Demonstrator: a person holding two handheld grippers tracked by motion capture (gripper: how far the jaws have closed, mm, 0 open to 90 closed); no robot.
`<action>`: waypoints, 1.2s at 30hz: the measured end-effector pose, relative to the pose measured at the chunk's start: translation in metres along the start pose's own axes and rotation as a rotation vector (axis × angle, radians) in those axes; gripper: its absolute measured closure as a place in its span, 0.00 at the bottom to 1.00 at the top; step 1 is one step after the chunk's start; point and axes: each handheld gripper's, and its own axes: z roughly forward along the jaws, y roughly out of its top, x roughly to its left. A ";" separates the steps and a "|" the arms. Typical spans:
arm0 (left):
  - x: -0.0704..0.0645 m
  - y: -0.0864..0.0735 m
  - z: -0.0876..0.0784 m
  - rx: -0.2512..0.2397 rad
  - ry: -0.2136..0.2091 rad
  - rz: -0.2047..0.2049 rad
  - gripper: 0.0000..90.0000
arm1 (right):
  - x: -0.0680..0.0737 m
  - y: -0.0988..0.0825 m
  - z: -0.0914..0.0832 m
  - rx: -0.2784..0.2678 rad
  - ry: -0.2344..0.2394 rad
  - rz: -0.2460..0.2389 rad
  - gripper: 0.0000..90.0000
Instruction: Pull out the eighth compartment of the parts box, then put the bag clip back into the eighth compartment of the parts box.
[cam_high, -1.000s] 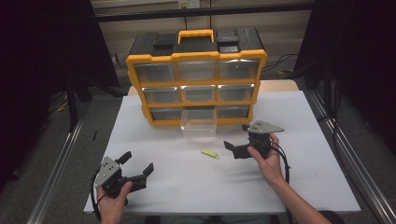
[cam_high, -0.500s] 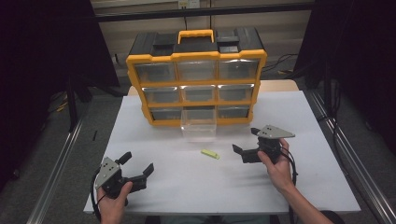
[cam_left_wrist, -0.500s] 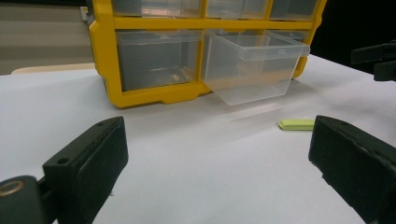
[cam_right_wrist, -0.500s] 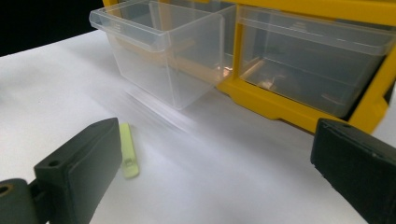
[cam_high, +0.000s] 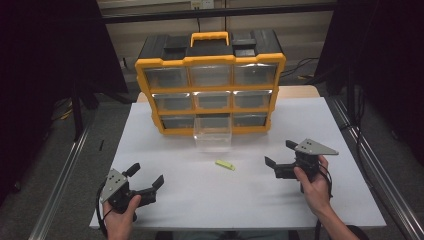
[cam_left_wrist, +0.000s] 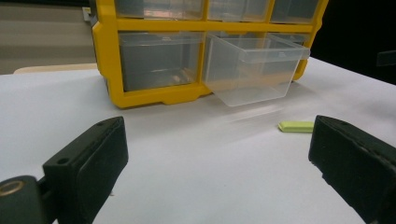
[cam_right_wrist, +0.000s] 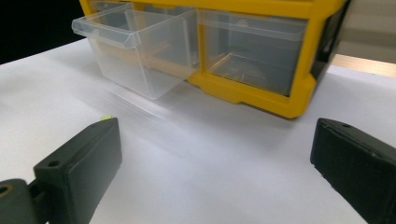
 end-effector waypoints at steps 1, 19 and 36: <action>0.000 0.000 0.000 0.000 0.000 -0.002 0.05 | -0.001 -0.001 -0.003 -0.006 -0.005 0.001 0.02; 0.001 0.001 -0.002 -0.013 0.008 -0.020 0.05 | -0.012 -0.017 -0.041 -0.010 -0.076 0.030 0.01; 0.003 0.000 0.000 0.006 0.006 -0.032 0.05 | -0.009 -0.020 -0.040 0.013 -0.042 0.044 0.01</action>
